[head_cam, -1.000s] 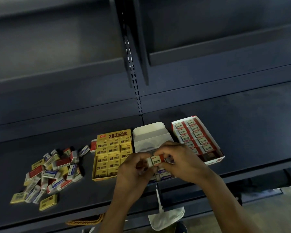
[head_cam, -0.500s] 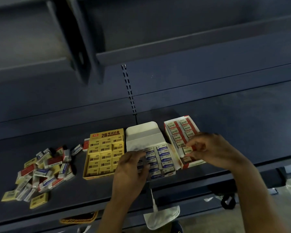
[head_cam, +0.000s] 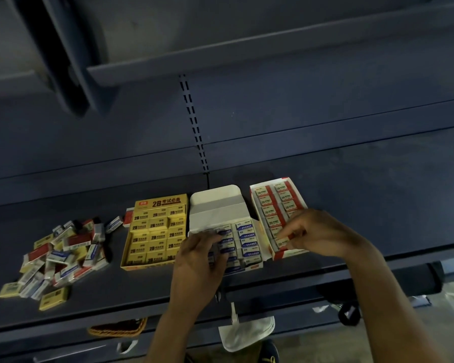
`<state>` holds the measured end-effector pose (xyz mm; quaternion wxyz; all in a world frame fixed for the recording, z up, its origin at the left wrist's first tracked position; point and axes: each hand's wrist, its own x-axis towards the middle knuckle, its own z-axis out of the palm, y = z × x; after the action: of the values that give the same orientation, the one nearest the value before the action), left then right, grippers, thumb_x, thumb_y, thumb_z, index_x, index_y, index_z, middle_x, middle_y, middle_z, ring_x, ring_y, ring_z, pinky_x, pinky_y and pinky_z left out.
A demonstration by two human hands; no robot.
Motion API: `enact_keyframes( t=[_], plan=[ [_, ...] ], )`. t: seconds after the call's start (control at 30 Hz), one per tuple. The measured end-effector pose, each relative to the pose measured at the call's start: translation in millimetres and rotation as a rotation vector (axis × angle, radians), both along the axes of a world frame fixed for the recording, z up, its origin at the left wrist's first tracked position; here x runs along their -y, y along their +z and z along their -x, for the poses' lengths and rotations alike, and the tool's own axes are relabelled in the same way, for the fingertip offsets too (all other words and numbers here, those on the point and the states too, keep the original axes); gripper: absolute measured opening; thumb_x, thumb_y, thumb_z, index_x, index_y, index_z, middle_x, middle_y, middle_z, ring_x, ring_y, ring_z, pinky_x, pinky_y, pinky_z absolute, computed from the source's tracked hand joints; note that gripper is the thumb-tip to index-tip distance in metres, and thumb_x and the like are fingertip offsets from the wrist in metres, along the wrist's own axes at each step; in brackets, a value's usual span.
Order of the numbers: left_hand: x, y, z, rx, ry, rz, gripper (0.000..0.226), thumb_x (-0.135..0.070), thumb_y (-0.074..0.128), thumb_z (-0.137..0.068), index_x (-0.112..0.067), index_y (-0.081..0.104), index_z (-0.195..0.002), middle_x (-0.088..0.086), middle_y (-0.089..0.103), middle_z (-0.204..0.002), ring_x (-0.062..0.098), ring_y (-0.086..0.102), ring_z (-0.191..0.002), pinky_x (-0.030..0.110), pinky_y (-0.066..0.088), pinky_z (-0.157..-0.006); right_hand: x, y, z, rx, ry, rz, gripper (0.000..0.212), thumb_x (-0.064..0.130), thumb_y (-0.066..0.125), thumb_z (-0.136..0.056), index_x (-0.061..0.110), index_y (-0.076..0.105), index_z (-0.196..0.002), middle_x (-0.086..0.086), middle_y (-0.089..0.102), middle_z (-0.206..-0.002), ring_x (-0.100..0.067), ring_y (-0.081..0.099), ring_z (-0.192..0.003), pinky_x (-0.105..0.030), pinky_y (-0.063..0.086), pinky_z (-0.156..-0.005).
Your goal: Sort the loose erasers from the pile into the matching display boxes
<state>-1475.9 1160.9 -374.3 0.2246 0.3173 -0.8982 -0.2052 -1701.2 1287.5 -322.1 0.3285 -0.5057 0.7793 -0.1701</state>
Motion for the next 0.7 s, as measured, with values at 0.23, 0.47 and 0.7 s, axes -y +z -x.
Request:
enact_keyframes(
  t=[0.23, 0.47, 0.7],
  plan=[
    [-1.1, -3.3, 3.2, 0.033, 0.010, 0.024, 0.033, -0.020, 0.078, -0.073, -0.018, 0.066, -0.104, 0.001, 0.064, -0.111, 0.025, 0.059, -0.100, 0.037, 0.050, -0.084, 5.1, -3.1, -2.9, 0.024, -0.060, 0.027, 0.012, 0.017, 0.070, -0.082, 0.027, 0.069, -0.088, 0.018, 0.063, -0.088, 0.008, 0.059, -0.083, -0.009, 0.046, -0.070],
    [-1.8, -5.0, 3.6, 0.068, 0.014, 0.038, 0.033, -0.023, 0.078, -0.072, -0.021, 0.067, -0.103, 0.000, 0.062, -0.113, 0.023, 0.059, -0.102, 0.036, 0.047, -0.085, 16.5, -2.4, -13.4, -0.031, -0.048, 0.032, 0.009, 0.010, 0.067, -0.083, 0.018, 0.067, -0.082, 0.012, 0.064, -0.087, 0.002, 0.060, -0.082, -0.009, 0.044, -0.070],
    [8.0, 6.8, -12.5, -0.076, -0.005, -0.063, 0.025, -0.027, 0.063, -0.083, -0.021, 0.065, -0.107, -0.005, 0.062, -0.110, 0.015, 0.058, -0.102, 0.027, 0.051, -0.080, 29.1, -4.3, -41.0, -0.326, -0.114, 0.140, 0.008, 0.019, 0.059, -0.088, 0.021, 0.060, -0.081, 0.005, 0.063, -0.090, -0.010, 0.062, -0.086, -0.014, 0.046, -0.066]
  ],
)
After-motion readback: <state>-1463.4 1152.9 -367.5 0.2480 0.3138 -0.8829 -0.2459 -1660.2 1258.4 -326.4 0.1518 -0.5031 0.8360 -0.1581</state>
